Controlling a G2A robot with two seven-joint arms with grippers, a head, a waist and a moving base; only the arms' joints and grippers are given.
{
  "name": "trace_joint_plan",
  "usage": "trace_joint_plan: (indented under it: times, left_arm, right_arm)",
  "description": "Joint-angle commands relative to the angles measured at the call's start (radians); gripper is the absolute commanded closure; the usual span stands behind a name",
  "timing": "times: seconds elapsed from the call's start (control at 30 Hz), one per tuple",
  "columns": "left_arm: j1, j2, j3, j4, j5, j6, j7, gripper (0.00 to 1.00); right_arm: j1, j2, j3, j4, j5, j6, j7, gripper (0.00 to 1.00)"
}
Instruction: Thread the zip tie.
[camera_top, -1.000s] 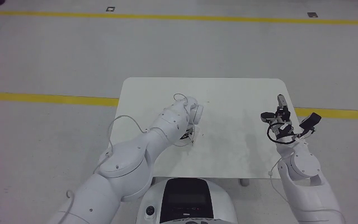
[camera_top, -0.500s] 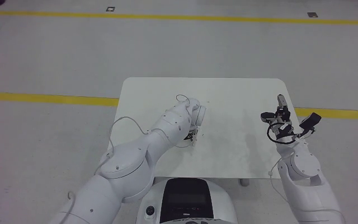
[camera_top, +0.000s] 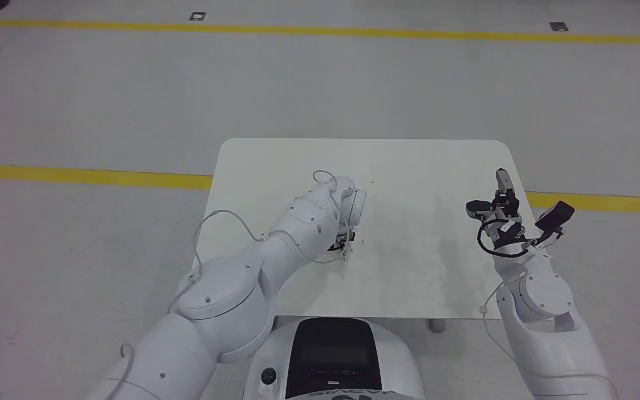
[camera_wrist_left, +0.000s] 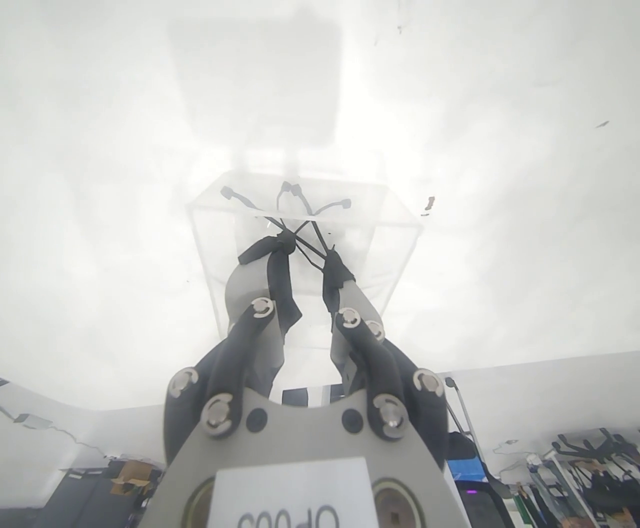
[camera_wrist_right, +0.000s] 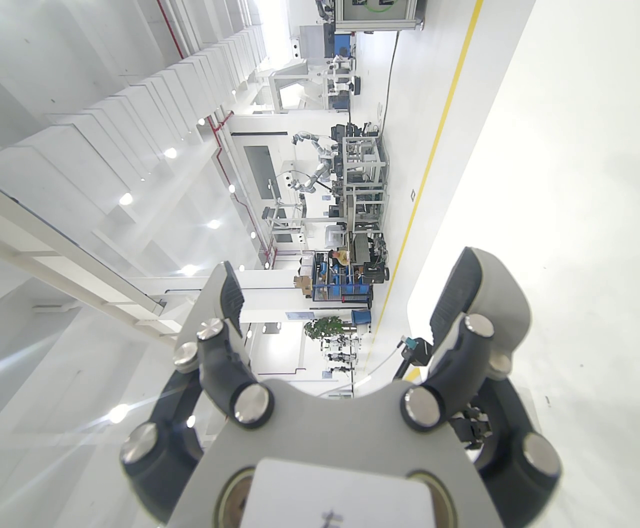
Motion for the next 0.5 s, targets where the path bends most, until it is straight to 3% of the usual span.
trace_joint_plan:
  times: [0.0, 0.17, 0.47]
  left_arm:
    - [0.001, 0.001, -0.001, -0.002, 0.0, -0.001, 0.001, 0.81]
    - [0.006, 0.005, -0.01, -0.001, -0.014, -0.008, 0.015, 0.75]
    - [0.018, 0.006, -0.01, 0.0, -0.012, -0.001, 0.025, 0.77]
  right_arm:
    - [0.0, 0.0, 0.0, 0.0, 0.0, 0.0, 0.0, 0.0]
    - [0.0, 0.0, 0.0, 0.0, 0.0, 0.0, 0.0, 0.0]
    - [0.0, 0.0, 0.0, 0.0, 0.0, 0.0, 0.0, 0.0]
